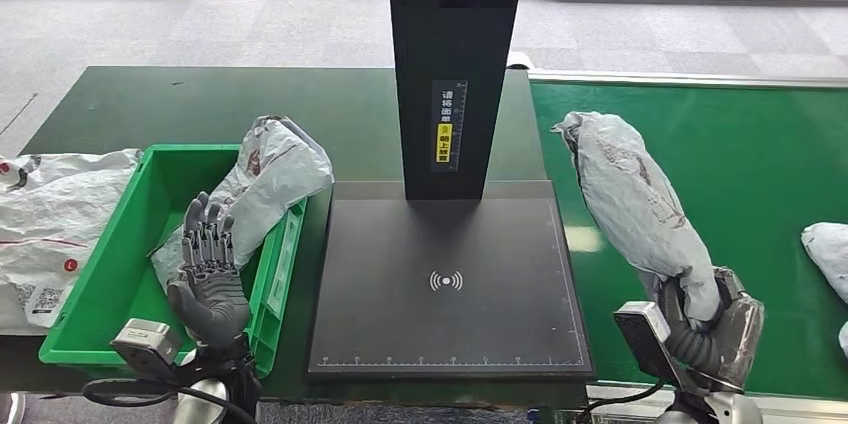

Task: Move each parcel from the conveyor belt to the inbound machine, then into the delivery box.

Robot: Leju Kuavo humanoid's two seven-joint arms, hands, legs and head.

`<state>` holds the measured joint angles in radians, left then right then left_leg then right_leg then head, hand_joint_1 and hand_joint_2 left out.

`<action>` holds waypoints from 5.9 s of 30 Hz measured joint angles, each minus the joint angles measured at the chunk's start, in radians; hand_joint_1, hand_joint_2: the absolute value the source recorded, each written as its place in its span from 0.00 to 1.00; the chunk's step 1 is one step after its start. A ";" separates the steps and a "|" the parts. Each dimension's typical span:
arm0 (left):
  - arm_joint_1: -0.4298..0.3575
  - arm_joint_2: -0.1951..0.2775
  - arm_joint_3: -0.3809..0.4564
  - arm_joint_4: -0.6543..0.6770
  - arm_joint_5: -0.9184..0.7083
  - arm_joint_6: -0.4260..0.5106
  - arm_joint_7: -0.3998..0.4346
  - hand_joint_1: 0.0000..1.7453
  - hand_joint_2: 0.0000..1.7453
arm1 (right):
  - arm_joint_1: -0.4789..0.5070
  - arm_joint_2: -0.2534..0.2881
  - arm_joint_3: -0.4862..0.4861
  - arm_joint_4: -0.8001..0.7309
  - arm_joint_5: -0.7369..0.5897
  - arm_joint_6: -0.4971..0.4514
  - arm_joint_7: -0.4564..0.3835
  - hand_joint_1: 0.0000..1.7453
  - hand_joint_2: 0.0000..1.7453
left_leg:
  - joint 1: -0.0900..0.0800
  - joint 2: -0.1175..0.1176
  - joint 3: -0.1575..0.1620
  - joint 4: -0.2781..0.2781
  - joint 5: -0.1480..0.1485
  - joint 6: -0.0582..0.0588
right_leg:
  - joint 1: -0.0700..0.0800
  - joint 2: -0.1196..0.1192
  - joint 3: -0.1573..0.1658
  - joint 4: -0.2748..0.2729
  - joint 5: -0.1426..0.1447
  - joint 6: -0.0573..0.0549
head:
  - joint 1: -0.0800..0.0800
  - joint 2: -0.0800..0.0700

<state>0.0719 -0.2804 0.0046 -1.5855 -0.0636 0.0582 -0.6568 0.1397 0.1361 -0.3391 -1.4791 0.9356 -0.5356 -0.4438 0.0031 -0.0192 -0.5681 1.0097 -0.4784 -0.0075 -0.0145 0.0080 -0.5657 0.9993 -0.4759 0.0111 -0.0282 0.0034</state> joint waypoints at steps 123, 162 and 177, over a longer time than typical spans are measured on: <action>-0.193 0.038 -0.423 0.425 -0.902 0.044 0.168 0.00 1.00 | 0.139 0.070 0.378 -0.244 -0.378 0.528 -0.211 0.00 1.00 | 0.000 0.002 0.002 0.000 0.000 0.000 | 0.000 0.002 0.000 0.000 0.001 0.000 | 0.000 0.000; -0.303 0.002 -0.479 0.701 -0.997 0.172 0.174 1.00 1.00 | 0.111 0.070 0.376 -0.230 -0.388 0.529 -0.199 0.00 1.00 | 0.000 0.002 0.002 0.000 0.000 0.000 | 0.000 0.001 0.001 0.000 0.001 0.000 | 0.000 0.000; -0.159 0.046 -0.383 0.312 -0.435 0.119 -0.041 1.00 1.00 | 0.125 0.070 0.376 -0.230 -0.386 0.522 -0.201 0.00 1.00 | 0.000 0.002 0.001 0.000 0.000 0.000 | 0.000 0.002 0.000 0.001 0.000 0.000 | 0.000 0.000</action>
<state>-0.0874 -0.2346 -0.3784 -1.2735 -0.4985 0.1769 -0.6974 0.2644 0.2060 0.0370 -1.7094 0.5501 -0.0138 -0.6444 0.0034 -0.0169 -0.5666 1.0097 -0.4783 -0.0078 -0.0141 0.0097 -0.5655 1.0005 -0.4756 0.0108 -0.0282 0.0034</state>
